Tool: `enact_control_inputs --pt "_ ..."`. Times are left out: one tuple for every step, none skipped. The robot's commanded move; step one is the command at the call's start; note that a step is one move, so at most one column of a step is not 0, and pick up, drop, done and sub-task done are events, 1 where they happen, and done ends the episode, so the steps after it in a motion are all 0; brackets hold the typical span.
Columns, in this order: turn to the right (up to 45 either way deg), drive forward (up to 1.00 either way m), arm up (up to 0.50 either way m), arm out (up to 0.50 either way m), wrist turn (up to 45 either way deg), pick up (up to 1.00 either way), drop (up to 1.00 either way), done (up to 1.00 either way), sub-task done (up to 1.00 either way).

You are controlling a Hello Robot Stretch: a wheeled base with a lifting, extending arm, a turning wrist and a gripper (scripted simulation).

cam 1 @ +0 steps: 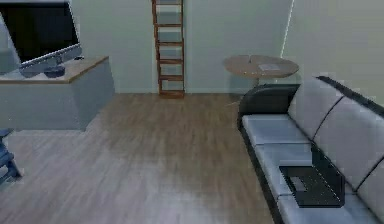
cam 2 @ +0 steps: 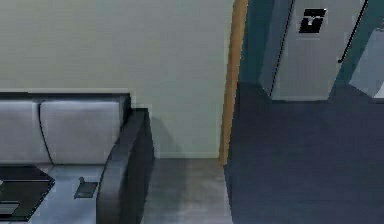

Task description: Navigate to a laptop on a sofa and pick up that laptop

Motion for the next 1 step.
enact_control_inputs --pt "0.0 0.45 0.0 0.0 0.0 0.0 0.0 0.0 0.0"
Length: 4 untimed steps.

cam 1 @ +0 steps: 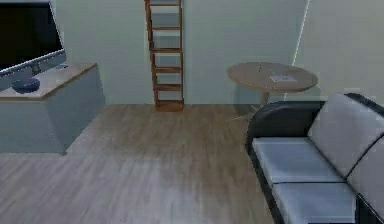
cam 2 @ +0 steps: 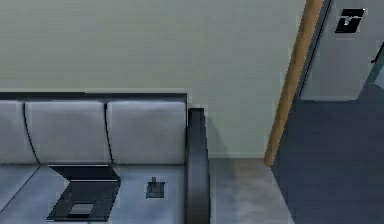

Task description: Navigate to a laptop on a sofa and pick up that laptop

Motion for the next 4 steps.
enact_control_inputs --pt "-33.0 0.0 0.0 0.0 0.0 0.0 0.0 0.0 0.0" --pt "0.0 0.0 0.42 0.0 0.0 0.0 0.0 0.0 0.0" --pt "0.0 0.0 0.0 0.44 0.0 0.0 0.0 0.0 0.0" --pt "0.0 0.0 0.0 0.0 45.0 0.0 0.0 0.0 0.0"
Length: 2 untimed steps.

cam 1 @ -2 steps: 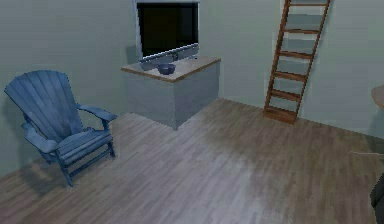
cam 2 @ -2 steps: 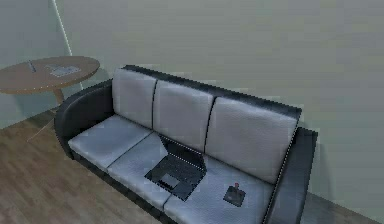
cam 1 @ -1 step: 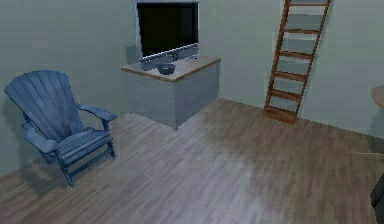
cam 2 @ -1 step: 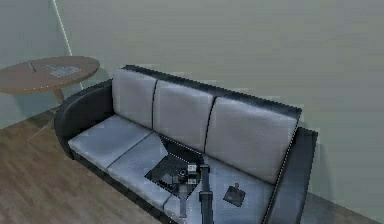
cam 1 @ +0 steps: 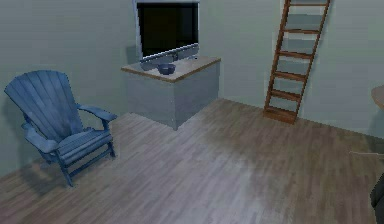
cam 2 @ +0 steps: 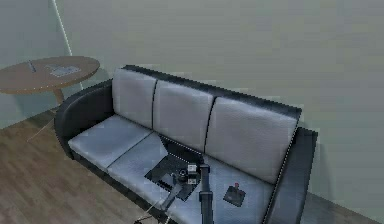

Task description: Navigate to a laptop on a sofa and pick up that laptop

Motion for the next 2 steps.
enact_control_inputs --pt "0.0 0.0 0.0 0.0 45.0 0.0 0.0 0.0 0.0" --pt "0.0 0.0 0.0 0.0 45.0 0.0 0.0 0.0 0.0"
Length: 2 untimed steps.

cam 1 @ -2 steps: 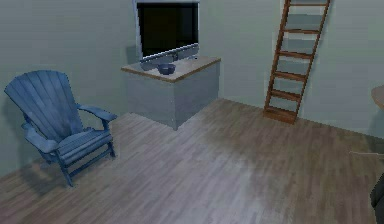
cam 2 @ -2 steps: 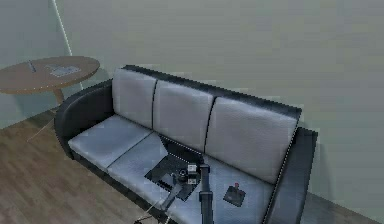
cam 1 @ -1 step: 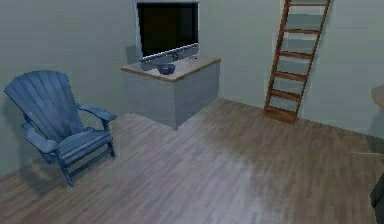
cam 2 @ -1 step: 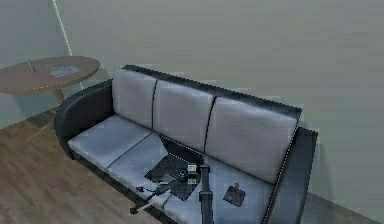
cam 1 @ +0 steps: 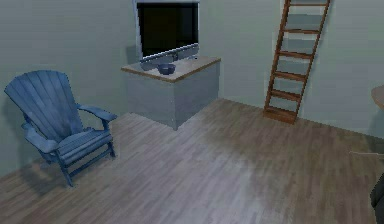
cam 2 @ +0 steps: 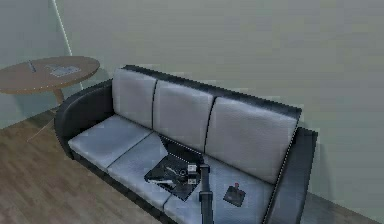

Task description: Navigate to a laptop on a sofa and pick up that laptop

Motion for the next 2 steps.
enact_control_inputs --pt "0.0 0.0 0.0 0.0 42.0 0.0 0.0 0.0 0.0" --pt "0.0 0.0 -0.3 0.0 0.0 0.0 0.0 0.0 0.0"
